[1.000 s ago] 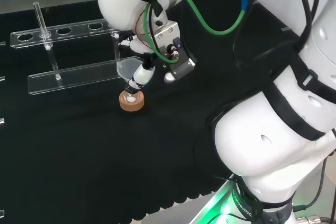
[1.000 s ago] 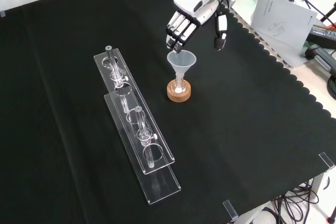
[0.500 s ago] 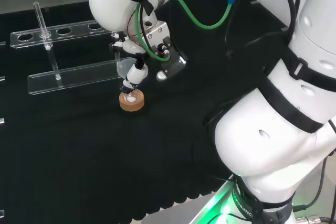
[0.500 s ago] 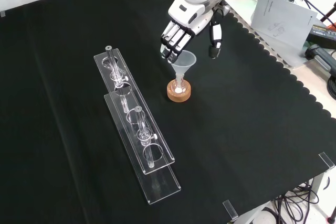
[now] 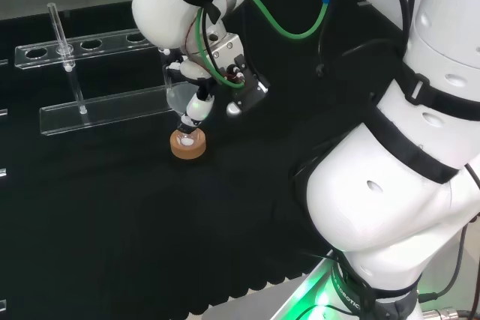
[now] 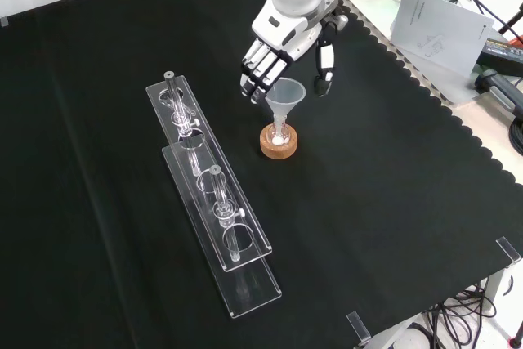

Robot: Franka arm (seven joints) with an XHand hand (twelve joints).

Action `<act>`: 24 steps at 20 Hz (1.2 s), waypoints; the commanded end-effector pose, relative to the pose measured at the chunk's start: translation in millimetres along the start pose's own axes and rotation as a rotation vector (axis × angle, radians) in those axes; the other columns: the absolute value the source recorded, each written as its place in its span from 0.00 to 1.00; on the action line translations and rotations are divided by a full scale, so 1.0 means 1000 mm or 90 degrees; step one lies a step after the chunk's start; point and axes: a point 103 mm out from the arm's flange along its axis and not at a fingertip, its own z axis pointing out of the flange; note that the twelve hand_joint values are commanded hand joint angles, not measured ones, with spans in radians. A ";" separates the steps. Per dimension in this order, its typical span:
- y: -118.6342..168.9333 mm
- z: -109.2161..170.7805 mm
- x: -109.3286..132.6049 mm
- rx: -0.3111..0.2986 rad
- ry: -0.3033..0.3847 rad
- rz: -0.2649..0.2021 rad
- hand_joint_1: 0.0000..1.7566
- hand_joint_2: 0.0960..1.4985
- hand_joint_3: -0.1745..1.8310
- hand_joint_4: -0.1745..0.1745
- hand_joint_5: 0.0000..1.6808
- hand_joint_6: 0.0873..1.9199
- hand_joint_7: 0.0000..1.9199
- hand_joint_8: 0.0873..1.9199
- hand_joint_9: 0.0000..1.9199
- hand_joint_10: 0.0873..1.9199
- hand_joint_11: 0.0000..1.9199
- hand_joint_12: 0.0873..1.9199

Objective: Remove the funnel from the round-bottom flask.

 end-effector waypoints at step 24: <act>0.015 0.025 0.000 -0.024 0.017 0.008 0.37 0.46 0.27 0.48 0.10 0.00 0.08 0.31 0.23 0.33 0.20 0.72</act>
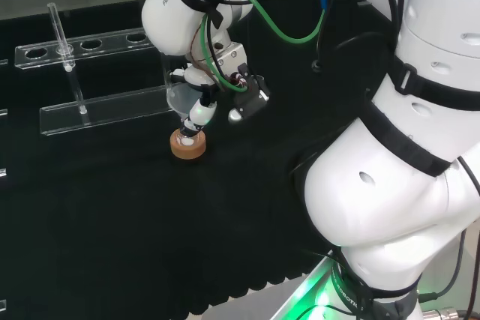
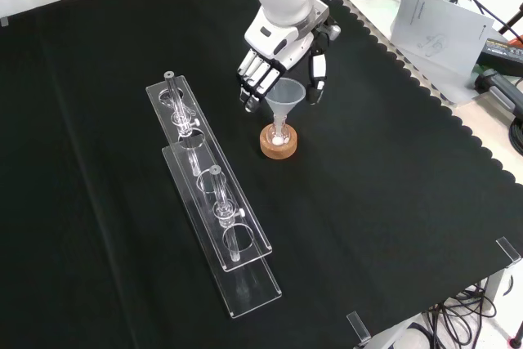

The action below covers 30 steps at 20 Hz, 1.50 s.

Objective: Remove the funnel from the round-bottom flask.

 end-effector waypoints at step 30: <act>-0.045 -0.088 0.001 -0.197 -0.063 0.019 0.39 0.58 0.33 0.53 0.53 0.24 0.43 0.29 0.60 0.18 0.34 0.62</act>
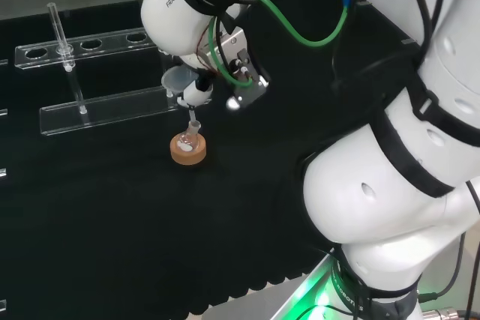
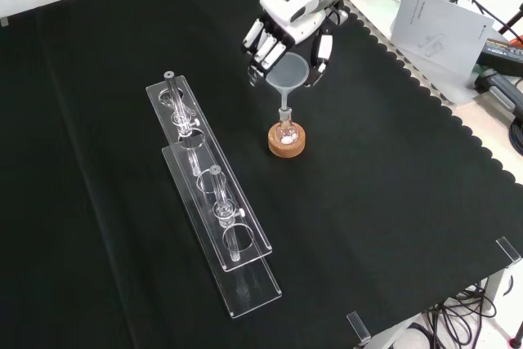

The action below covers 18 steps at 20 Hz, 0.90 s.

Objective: Remove the funnel from the round-bottom flask.

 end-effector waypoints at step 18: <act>0.002 -0.102 -0.035 -0.108 0.029 0.028 0.39 0.57 0.33 0.51 0.51 0.26 0.43 0.30 0.60 0.17 0.35 0.61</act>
